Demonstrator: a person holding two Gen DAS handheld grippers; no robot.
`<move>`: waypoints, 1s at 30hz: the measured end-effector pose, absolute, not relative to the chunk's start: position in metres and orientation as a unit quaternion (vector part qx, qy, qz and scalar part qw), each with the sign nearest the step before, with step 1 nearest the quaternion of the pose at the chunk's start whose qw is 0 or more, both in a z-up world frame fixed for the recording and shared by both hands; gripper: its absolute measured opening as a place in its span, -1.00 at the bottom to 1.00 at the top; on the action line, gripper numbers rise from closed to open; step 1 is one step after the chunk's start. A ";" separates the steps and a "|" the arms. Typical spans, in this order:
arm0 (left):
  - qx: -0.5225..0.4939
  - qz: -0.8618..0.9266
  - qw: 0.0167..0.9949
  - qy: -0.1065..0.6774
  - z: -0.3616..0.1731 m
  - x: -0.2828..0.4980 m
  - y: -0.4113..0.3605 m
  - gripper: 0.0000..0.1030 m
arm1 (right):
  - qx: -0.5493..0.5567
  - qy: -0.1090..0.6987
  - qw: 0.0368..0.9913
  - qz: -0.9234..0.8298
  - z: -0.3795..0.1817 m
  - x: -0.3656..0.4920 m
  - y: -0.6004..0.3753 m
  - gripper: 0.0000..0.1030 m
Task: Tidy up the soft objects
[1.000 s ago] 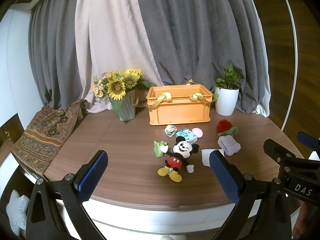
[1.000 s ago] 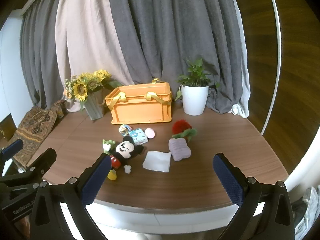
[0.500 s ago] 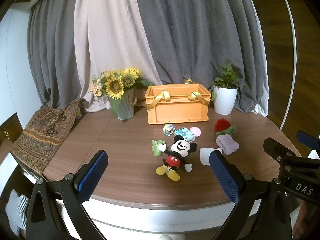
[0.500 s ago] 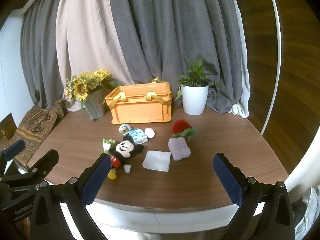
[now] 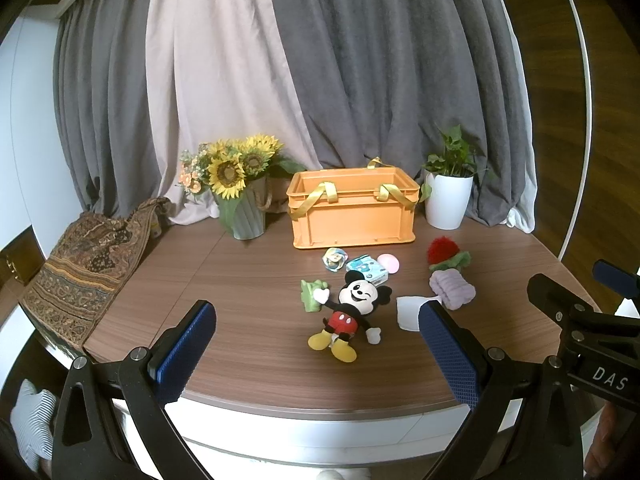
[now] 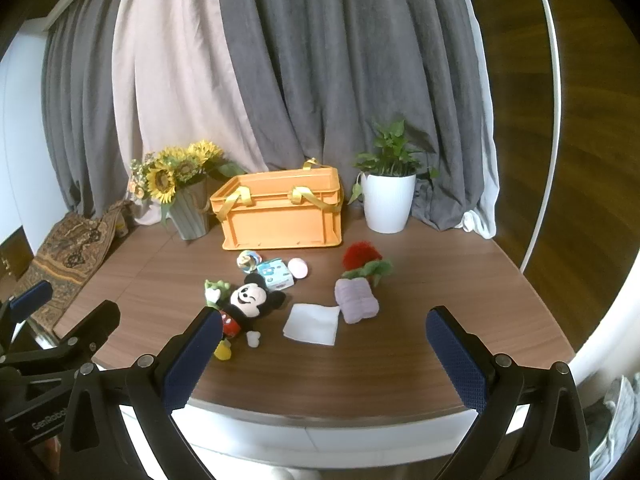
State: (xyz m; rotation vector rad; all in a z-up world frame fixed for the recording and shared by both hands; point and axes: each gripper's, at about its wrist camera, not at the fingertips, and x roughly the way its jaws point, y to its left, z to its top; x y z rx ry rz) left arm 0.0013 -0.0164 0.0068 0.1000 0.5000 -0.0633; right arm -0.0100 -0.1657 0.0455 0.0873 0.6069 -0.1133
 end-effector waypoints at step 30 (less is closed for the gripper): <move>0.052 -0.030 0.965 0.256 0.001 0.009 -0.019 1.00 | 0.047 0.303 0.951 -0.049 0.044 -0.006 -0.166 1.00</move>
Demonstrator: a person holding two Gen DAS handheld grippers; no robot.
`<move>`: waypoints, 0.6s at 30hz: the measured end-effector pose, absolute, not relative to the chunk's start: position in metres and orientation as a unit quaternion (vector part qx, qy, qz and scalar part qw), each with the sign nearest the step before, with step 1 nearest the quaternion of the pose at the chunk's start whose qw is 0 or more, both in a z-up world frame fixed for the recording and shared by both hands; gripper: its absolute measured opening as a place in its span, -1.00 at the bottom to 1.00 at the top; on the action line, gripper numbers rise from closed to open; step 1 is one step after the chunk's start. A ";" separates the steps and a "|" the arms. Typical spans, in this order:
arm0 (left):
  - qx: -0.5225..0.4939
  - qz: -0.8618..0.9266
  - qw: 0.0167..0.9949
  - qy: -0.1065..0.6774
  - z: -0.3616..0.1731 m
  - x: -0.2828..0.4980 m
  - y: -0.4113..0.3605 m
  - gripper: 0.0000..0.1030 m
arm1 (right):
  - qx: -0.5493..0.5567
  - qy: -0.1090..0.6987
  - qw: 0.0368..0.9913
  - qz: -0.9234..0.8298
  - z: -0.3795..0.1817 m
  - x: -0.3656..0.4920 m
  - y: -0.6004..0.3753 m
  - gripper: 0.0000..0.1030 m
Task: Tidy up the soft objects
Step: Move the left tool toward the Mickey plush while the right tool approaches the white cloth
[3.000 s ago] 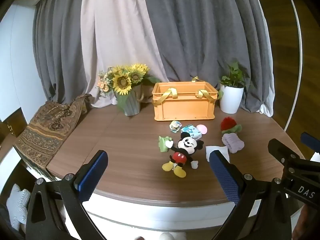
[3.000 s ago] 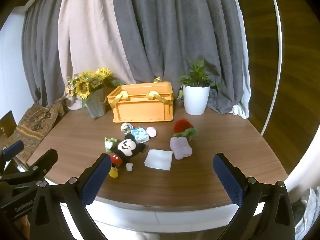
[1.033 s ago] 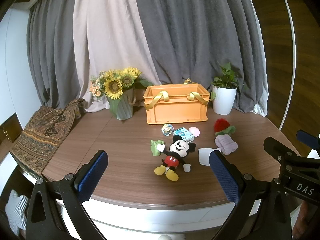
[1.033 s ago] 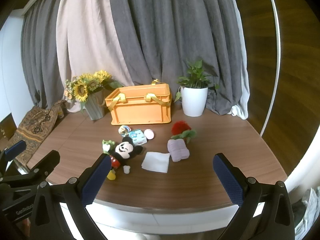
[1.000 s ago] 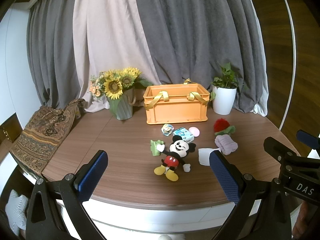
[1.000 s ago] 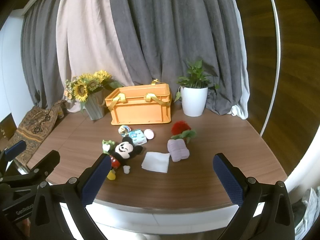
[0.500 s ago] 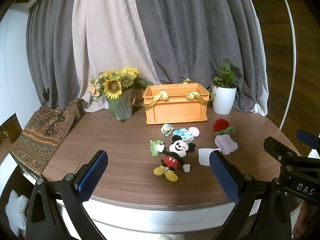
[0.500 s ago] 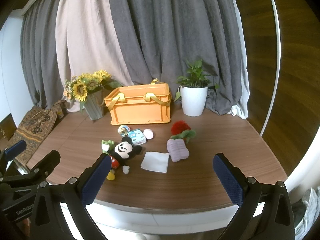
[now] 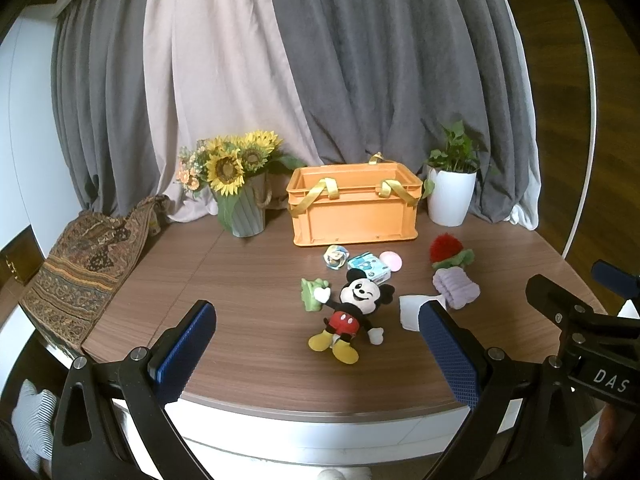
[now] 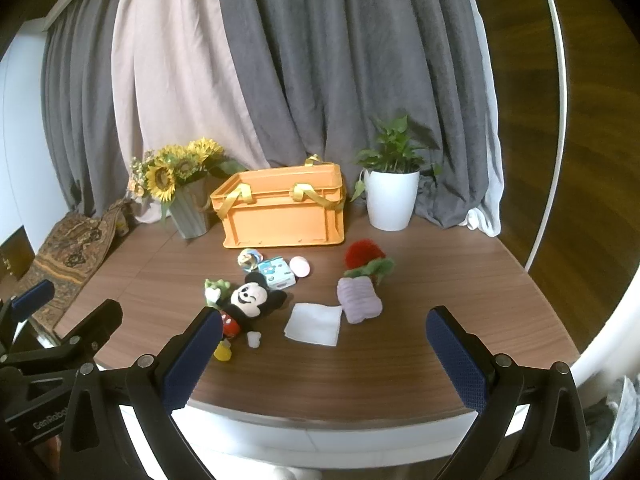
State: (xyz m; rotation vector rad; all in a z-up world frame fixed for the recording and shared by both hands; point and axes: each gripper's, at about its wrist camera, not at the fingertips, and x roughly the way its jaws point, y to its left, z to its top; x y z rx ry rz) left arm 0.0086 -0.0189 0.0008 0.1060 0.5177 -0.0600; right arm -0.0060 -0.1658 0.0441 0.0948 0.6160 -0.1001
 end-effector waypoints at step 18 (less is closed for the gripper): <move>0.070 -0.046 0.946 0.312 -0.048 0.067 -0.012 0.82 | 0.050 0.351 0.935 -0.035 -0.007 0.047 -0.158 0.99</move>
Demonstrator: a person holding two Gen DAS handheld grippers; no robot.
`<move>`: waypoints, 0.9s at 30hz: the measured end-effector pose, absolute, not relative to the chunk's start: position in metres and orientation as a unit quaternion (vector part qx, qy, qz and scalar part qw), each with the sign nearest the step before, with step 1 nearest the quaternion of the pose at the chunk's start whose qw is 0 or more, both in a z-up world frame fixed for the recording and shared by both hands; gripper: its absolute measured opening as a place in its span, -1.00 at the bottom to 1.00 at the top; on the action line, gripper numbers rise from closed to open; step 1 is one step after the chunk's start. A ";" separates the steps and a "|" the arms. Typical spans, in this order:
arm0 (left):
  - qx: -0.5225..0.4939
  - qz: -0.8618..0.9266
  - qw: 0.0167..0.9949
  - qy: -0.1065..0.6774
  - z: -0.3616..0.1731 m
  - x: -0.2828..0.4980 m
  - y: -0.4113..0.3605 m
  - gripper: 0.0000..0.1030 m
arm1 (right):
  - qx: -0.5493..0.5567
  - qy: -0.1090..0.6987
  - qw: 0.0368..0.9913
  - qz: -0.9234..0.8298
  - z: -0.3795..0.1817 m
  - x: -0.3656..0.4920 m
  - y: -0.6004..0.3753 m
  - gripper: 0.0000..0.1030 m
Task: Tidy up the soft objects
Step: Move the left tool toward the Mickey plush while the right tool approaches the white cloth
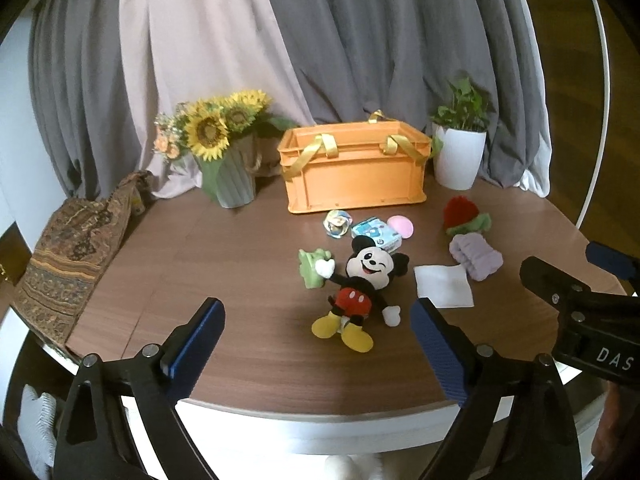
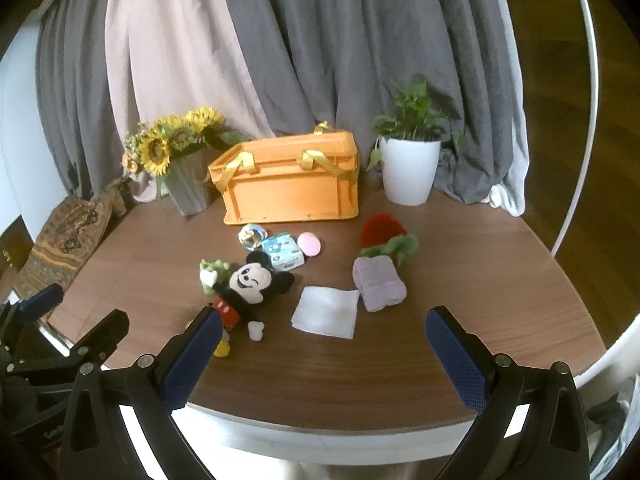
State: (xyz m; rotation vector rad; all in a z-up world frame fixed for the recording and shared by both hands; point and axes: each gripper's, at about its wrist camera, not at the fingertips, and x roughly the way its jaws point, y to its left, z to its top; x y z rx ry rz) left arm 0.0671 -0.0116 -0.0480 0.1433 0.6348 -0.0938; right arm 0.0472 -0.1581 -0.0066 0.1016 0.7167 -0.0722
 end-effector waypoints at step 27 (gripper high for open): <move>0.091 -0.137 0.899 0.405 -0.138 0.181 -0.031 0.27 | 0.073 0.455 0.888 -0.011 -0.109 0.157 -0.162 0.36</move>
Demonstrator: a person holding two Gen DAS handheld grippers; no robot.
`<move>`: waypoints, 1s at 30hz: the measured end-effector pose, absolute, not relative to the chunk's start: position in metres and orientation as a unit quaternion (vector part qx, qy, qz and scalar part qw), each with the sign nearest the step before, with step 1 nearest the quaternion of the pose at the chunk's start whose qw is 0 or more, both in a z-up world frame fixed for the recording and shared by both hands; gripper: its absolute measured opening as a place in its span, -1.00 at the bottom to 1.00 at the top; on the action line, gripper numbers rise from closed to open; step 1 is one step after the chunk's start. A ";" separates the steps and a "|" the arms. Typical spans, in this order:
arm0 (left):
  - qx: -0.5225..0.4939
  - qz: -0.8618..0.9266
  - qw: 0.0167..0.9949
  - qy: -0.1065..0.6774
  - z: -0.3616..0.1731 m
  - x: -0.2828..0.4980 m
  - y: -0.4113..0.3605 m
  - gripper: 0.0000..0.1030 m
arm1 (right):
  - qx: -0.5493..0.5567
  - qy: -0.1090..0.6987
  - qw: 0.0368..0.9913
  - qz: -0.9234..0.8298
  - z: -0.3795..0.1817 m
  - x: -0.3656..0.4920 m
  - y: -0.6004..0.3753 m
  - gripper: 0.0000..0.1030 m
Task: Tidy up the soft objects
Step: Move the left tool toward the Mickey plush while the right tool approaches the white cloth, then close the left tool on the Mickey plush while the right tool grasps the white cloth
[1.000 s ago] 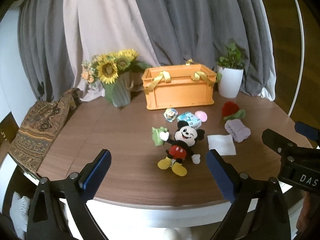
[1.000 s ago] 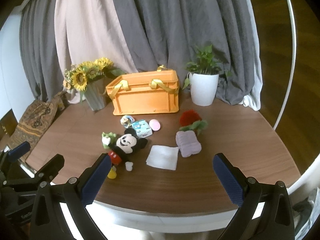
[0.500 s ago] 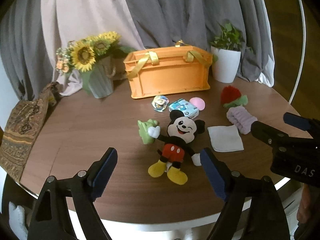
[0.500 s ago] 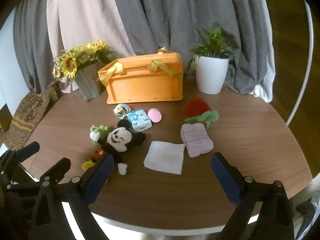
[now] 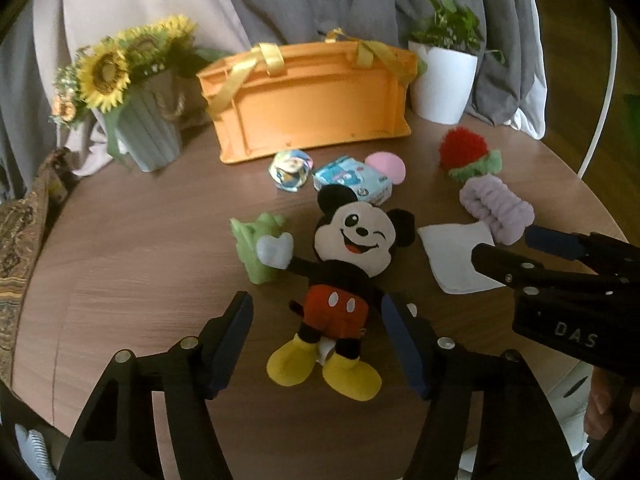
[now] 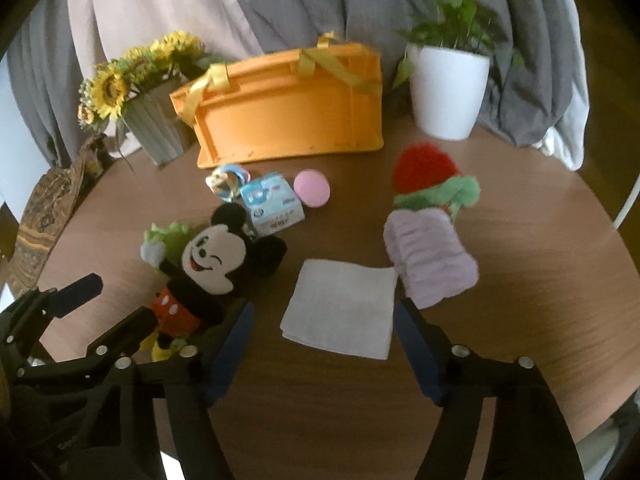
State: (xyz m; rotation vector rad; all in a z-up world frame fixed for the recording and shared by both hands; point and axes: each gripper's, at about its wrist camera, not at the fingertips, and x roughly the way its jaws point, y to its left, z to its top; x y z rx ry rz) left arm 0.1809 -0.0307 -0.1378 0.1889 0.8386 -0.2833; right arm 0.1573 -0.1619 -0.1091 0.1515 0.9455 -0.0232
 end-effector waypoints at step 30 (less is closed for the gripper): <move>0.064 -0.202 0.866 0.454 -0.177 0.211 -0.035 -0.22 | 0.016 0.477 0.878 -0.018 -0.156 0.181 -0.147 -0.24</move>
